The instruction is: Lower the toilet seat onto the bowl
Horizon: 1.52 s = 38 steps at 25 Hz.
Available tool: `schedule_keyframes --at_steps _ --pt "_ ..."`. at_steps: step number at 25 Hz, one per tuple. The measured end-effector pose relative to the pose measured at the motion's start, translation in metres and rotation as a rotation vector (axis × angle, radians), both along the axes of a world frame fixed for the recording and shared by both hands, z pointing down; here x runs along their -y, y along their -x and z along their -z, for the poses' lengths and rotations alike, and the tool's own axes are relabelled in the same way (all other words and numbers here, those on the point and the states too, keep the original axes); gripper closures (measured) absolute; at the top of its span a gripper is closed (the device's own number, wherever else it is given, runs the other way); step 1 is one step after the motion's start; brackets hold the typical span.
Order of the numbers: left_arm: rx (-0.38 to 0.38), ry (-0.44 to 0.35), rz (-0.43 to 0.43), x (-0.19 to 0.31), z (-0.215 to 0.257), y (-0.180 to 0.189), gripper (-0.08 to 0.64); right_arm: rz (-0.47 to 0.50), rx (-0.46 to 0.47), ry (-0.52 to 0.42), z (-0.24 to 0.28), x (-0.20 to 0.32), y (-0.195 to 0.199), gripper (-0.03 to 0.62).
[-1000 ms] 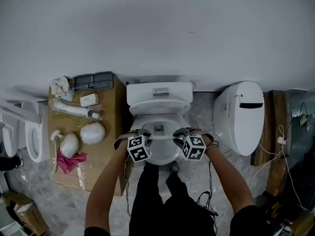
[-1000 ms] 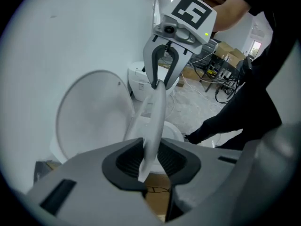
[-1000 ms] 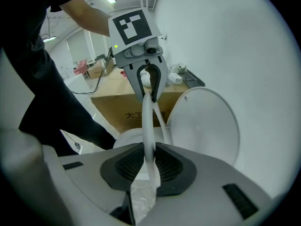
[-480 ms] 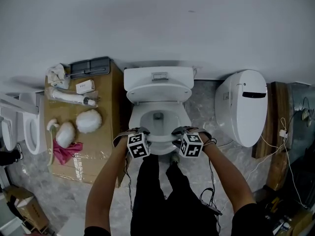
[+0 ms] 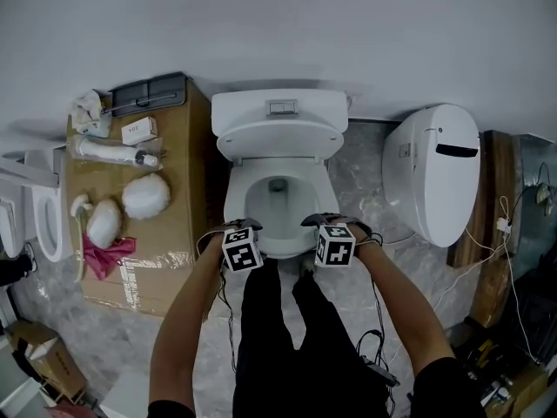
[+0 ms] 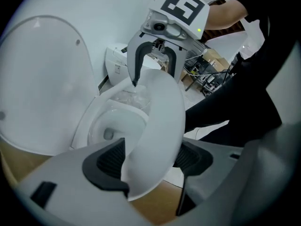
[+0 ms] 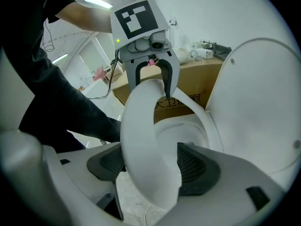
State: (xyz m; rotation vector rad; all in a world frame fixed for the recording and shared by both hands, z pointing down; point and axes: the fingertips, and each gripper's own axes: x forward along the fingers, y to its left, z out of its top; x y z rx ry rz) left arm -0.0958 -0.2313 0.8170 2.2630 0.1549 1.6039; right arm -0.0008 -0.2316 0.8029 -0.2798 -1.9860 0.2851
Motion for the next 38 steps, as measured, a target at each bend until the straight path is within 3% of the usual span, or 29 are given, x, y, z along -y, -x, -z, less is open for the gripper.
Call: schedule_keyframes --at_steps 4,9,18,27,38 --pt "-0.017 -0.013 0.048 -0.014 -0.019 0.001 0.203 -0.016 -0.014 0.031 -0.019 -0.016 0.0 0.234" --pt "-0.003 -0.028 0.046 -0.04 -0.051 0.001 0.172 0.0 -0.045 0.034 -0.052 -0.044 -0.002 0.218" --pt "0.003 -0.178 0.058 -0.07 -0.106 0.0 0.164 0.01 -0.056 0.021 -0.113 -0.084 -0.002 0.218" --pt "0.038 -0.211 -0.063 -0.098 -0.166 -0.001 0.163 0.077 -0.066 0.002 -0.17 -0.112 0.0 0.215" --pt "0.041 -0.309 -0.089 -0.106 -0.216 -0.005 0.161 0.133 -0.142 -0.097 -0.236 -0.124 -0.005 0.209"
